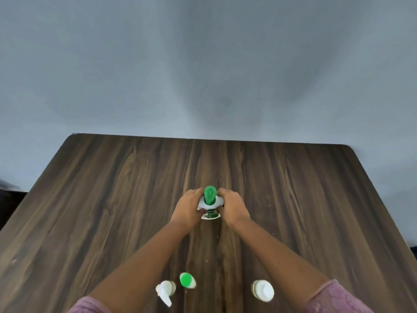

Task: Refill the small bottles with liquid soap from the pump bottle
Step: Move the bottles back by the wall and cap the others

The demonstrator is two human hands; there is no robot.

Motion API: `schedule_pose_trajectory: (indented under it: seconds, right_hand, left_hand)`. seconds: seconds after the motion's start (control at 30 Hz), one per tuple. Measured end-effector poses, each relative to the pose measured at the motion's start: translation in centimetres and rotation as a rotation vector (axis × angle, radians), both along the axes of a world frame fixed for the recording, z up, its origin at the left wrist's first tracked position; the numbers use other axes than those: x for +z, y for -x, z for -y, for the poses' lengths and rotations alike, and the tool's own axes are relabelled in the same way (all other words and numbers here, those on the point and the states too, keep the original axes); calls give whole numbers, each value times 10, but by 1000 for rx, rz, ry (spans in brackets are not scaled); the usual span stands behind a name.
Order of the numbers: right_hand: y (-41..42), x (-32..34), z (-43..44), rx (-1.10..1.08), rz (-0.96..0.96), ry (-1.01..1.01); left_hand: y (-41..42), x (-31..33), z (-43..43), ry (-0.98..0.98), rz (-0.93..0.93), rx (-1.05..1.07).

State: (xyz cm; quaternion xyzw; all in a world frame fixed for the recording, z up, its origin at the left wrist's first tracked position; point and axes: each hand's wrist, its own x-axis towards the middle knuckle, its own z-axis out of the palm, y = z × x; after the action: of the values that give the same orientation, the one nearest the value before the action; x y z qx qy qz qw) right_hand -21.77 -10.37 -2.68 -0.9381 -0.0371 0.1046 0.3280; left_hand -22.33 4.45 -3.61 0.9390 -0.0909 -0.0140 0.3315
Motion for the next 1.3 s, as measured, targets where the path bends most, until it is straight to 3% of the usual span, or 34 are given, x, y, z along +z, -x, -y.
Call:
schedule_pose_trajectory:
  seconds: [0.4,0.7,0.87,1.3]
  right_hand:
    - [-137,-9,-36,-51,148,-25]
    - [-220,-15,-45,-69,212,25]
    - [-246,-19,-49,-103,236,48]
    - [-276,-15,-57,-116,274,49]
  left_hand:
    - [-139,-4,-21,165,-19,210]
    - [-233,-6,-36,116,14,187]
    - [-259,-14,-38,180,78,211]
    - [-291,-18,-43,115,102,161]
